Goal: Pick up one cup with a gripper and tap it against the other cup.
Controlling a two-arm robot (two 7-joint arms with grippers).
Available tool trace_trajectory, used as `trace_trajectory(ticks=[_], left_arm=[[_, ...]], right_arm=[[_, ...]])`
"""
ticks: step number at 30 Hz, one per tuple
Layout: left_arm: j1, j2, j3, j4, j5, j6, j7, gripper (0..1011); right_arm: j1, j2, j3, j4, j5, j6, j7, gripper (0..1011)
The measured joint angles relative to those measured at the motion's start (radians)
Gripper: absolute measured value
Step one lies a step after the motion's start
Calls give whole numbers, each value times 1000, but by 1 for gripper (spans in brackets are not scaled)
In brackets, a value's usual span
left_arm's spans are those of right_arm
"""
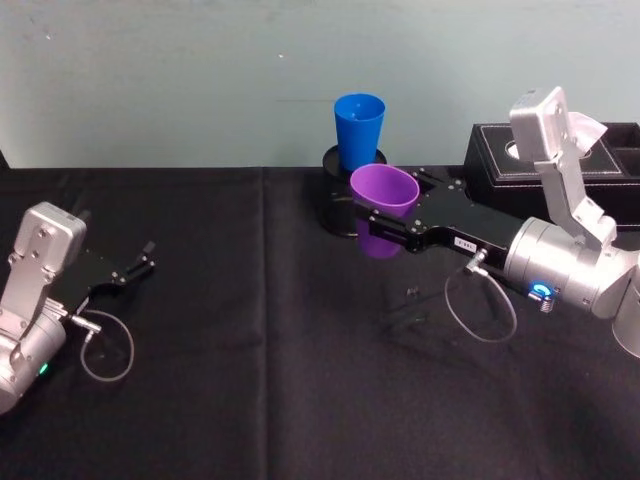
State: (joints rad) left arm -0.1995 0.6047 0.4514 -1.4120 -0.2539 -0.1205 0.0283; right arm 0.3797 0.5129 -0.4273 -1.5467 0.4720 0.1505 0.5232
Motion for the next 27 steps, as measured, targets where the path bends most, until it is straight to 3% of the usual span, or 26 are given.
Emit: trace_trajectory(ticks=[27], left_arm=[[0,0,0,0,0,0,0,1000]], right_arm=[[3,4,-3,-4,2,-5,-3,724]])
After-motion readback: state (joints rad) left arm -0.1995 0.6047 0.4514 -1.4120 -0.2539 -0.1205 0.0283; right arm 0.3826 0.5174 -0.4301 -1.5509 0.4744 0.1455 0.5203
